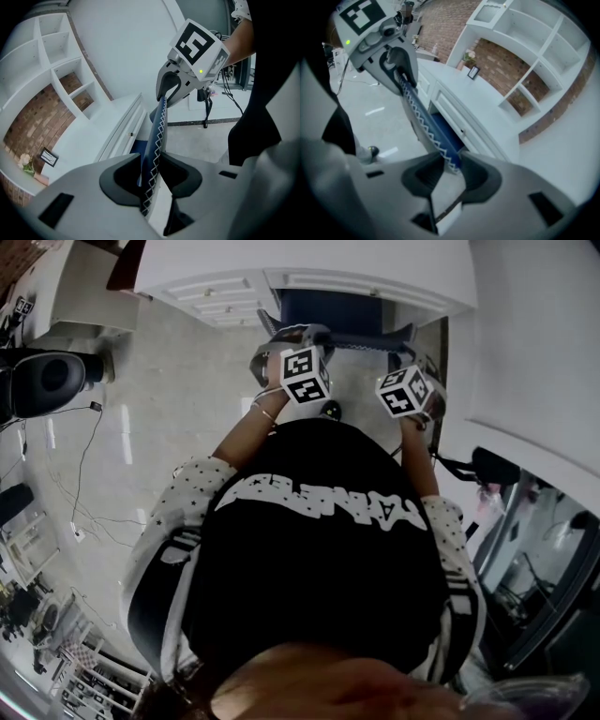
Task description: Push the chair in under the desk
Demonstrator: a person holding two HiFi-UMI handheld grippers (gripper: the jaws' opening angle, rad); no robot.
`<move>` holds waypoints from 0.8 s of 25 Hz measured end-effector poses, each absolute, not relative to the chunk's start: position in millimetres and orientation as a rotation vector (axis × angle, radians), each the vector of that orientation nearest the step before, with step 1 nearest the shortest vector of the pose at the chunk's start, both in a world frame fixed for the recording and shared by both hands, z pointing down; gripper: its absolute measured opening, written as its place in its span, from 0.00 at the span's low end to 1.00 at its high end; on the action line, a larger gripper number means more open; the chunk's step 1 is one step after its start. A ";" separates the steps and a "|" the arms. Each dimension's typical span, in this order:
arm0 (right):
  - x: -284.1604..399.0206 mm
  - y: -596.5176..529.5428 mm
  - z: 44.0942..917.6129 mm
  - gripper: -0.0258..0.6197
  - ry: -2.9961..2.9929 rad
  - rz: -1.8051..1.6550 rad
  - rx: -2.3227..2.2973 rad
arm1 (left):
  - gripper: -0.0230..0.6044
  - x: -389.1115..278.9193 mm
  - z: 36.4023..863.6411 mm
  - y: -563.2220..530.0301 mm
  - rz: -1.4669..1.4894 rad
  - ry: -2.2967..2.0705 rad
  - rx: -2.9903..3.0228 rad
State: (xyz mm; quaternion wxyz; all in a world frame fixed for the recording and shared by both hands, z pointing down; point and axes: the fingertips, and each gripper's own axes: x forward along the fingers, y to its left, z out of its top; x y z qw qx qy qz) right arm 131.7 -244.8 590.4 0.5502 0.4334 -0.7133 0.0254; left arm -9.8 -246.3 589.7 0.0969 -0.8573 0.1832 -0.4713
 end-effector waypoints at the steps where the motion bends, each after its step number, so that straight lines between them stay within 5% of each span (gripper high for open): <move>1: 132.6 -247.1 590.4 0.24 -1.693 0.058 1.022 | 0.27 -8.2 589.2 -248.2 -1.395 0.546 -2.539; 20: 137.4 -277.3 588.2 0.24 -1.767 -0.027 0.950 | 0.28 -3.8 584.1 -276.1 -1.405 0.648 -2.495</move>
